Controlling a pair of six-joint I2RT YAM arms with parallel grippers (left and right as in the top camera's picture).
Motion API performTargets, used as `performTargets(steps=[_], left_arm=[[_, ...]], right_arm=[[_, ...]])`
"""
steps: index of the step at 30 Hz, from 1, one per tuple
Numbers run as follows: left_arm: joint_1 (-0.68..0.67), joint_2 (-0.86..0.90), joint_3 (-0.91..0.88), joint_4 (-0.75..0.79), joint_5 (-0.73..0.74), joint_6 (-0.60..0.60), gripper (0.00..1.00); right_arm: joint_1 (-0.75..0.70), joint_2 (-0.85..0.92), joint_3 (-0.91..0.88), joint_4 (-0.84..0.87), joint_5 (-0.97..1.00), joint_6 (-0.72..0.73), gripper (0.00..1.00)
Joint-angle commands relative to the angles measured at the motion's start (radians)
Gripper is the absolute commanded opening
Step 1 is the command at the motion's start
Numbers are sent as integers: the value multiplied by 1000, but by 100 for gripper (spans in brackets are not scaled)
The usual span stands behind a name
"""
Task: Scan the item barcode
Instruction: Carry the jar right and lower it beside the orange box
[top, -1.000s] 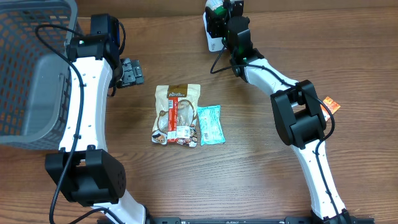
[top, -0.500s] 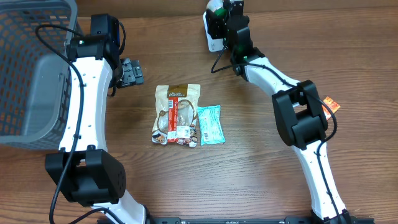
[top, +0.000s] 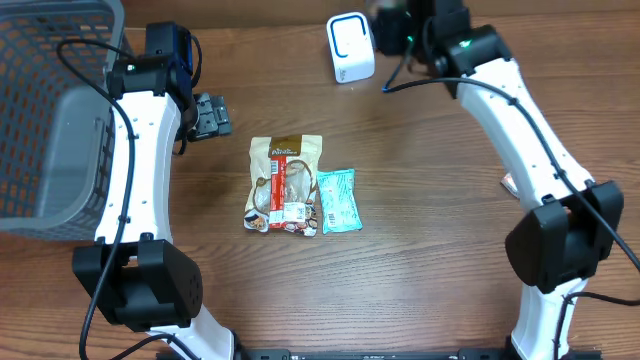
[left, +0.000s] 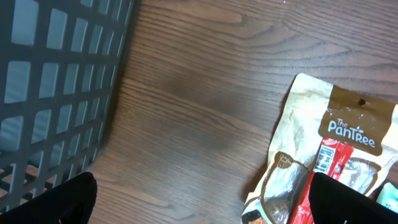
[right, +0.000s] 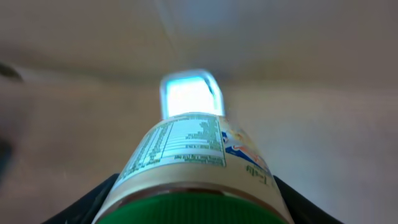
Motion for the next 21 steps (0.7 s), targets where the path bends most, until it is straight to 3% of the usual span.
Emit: performTargets(steps=[1, 8, 21], left_arm=[[-7, -2, 15, 1, -14, 0, 100], [-7, -2, 15, 1, -14, 0, 100], [-7, -2, 15, 1, -14, 0, 100]], right_arm=[[-48, 31, -27, -175, -5, -2, 38], [-141, 31, -127, -394, -5, -35, 37], [-277, 29, -323, -472, -5, -35, 32]])
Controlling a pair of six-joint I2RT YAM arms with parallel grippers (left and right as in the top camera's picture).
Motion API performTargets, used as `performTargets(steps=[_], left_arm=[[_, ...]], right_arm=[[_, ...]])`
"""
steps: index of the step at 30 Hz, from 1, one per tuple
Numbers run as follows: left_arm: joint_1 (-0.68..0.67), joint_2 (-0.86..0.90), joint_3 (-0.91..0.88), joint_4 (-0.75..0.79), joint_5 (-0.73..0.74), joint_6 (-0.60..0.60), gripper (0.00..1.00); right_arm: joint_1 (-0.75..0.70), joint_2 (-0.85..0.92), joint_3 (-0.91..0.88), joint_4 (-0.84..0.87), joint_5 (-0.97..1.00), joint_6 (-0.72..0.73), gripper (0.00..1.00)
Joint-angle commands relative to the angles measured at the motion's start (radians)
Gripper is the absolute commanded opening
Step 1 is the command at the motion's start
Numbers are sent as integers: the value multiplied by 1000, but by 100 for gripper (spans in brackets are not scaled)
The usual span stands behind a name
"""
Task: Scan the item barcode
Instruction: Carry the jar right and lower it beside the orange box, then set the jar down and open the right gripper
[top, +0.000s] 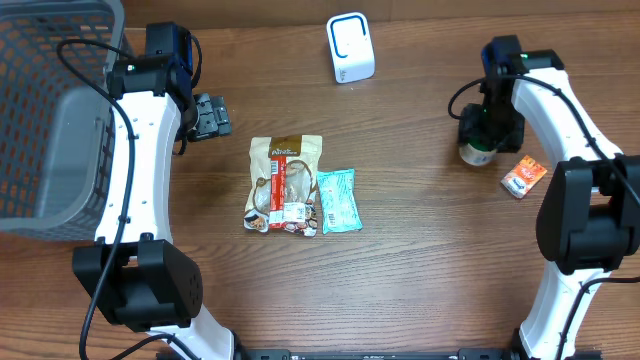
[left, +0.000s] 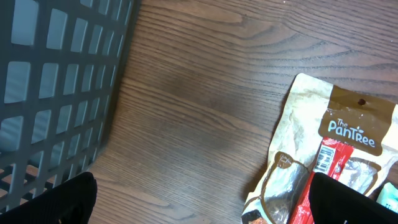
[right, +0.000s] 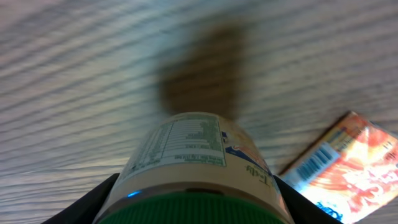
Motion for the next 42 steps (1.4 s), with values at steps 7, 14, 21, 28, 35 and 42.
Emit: performTargets(steps=[7, 14, 21, 28, 35, 42], left_arm=[[-7, -2, 15, 1, -14, 0, 100], [-7, -2, 15, 1, -14, 0, 100], [-7, -2, 15, 1, -14, 0, 100], [-7, -2, 15, 1, -14, 0, 100], [-7, -2, 15, 1, -14, 0, 100], [-7, -2, 15, 1, -14, 0, 100]], right_arm=[[-12, -16, -91, 24, 21, -8, 33], [-14, -16, -92, -50, 97, -4, 39], [-18, -16, -92, -49, 96, -5, 46], [-18, -16, -92, -30, 91, -4, 56], [-18, -16, -92, -47, 91, -5, 87], [-18, -16, -92, -40, 91, -5, 80]])
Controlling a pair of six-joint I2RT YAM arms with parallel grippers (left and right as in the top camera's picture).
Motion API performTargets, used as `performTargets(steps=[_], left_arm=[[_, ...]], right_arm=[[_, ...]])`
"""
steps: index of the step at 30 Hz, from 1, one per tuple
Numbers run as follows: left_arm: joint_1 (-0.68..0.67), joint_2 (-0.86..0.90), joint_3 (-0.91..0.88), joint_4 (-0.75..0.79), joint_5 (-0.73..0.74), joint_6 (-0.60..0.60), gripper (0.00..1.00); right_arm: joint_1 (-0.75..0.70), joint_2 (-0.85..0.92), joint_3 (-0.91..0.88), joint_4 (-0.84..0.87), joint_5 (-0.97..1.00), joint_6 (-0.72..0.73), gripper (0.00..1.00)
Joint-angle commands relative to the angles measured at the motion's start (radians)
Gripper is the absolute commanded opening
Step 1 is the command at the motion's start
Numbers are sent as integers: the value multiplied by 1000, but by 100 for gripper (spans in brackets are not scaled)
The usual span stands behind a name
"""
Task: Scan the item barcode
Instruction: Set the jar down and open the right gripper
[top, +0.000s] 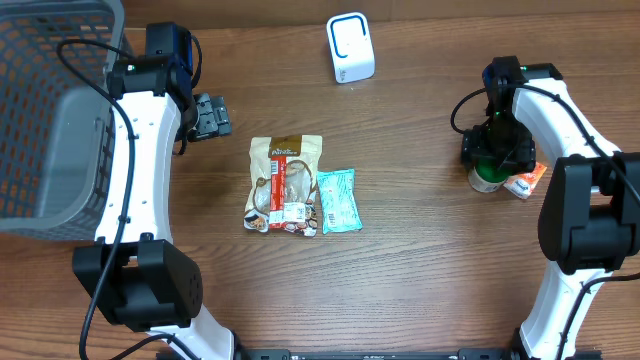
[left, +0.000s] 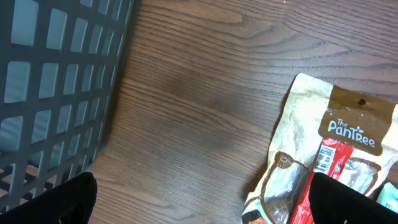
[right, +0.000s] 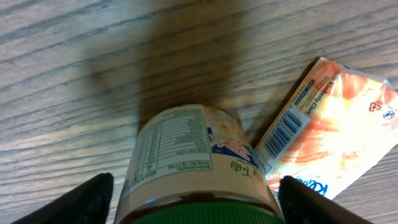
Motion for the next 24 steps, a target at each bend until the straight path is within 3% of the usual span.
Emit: performTargets(steps=[1, 6, 15, 21, 24], left_arm=[[-7, -2, 15, 1, -14, 0, 100], [-7, -2, 15, 1, -14, 0, 99], [-7, -2, 15, 1, -14, 0, 100], [-7, -2, 15, 0, -14, 0, 100], [-7, -2, 15, 1, -14, 0, 99]], right_arm=[[-6, -16, -1, 3, 7, 0, 77], [-8, -16, -1, -36, 35, 0, 72], [-10, -16, -1, -95, 84, 0, 73], [-10, -16, -1, -120, 105, 0, 88], [-10, -16, -1, -117, 106, 0, 89]])
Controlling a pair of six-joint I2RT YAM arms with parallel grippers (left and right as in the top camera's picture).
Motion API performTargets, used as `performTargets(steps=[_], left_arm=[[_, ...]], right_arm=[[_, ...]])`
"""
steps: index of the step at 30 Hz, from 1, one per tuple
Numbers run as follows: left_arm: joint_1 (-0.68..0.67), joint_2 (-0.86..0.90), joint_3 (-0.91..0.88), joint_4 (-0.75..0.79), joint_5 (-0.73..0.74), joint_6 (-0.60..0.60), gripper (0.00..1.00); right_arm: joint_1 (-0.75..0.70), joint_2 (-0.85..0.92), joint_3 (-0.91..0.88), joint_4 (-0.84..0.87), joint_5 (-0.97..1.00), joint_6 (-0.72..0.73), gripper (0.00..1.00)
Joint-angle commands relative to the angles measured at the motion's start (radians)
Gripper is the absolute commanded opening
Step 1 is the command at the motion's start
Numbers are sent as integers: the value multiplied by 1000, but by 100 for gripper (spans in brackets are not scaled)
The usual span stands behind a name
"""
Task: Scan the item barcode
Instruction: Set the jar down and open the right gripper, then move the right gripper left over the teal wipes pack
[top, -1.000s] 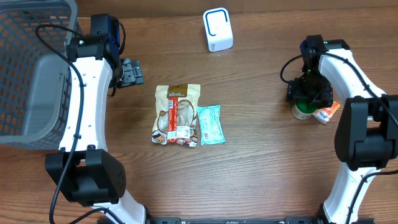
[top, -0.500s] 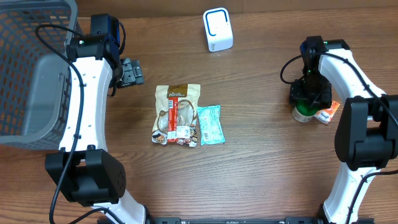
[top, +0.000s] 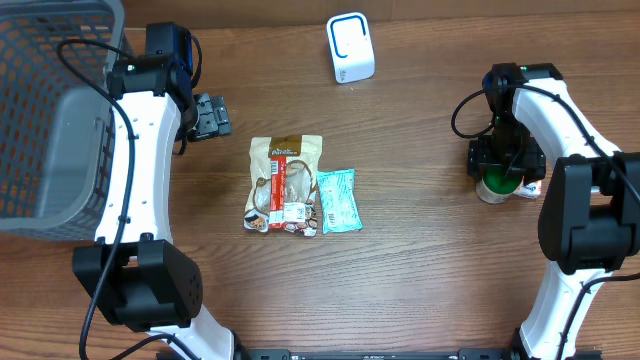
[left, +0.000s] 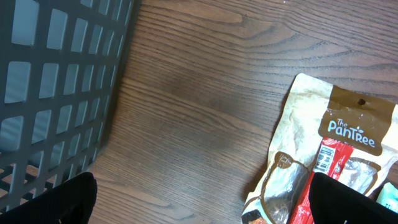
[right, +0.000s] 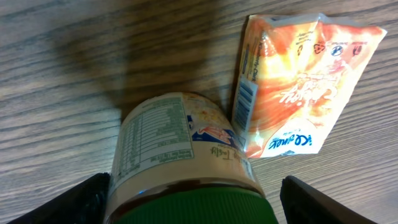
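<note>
A jar (right: 186, 149) with a green lid and a printed label stands upright on the table at the right, its lid (top: 492, 186) showing in the overhead view. My right gripper (top: 503, 162) is over it, open, its fingers (right: 320, 199) spread wide on either side of the lid. The white scanner (top: 350, 47) stands at the back centre. My left gripper (top: 207, 115) is open over bare table beside the basket, far from the jar, with nothing between its fingers (left: 62, 199).
An orange packet (right: 292, 87) with a barcode lies touching the jar's right side. A tan snack pouch (top: 285, 182) and a teal packet (top: 337, 200) lie mid-table. A grey mesh basket (top: 50, 110) fills the far left.
My right gripper has shifted slightly toward the table's near side, still open around the standing jar. The orange packet now shows whole in the right wrist view. The left arm has not moved.
My right gripper held the jar up in front of the white scanner at the back. Then it held the jar at the right side, beside the orange packet. Then the jar stood on the table with the fingers spread apart, as now.
</note>
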Motion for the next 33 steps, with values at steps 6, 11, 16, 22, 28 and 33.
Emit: performTargets(steps=[6, 11, 16, 22, 28, 33], left_arm=[[-7, -2, 15, 1, -14, 0, 99], [-7, -2, 15, 1, -14, 0, 100], [-7, -2, 15, 1, -14, 0, 100], [-7, -2, 15, 1, -14, 0, 100], [-7, -2, 15, 1, -14, 0, 100], [-7, -2, 15, 0, -14, 0, 100]], right_arm=[[-27, -18, -1, 3, 85, 51, 88], [-56, -22, -1, 3, 84, 52, 88], [-58, -34, 1, 20, 61, 26, 87], [-58, -139, 51, 54, -21, -27, 88], [-58, -261, 127, 100, -329, -53, 100], [-50, -264, 109, 189, -667, -53, 100]])
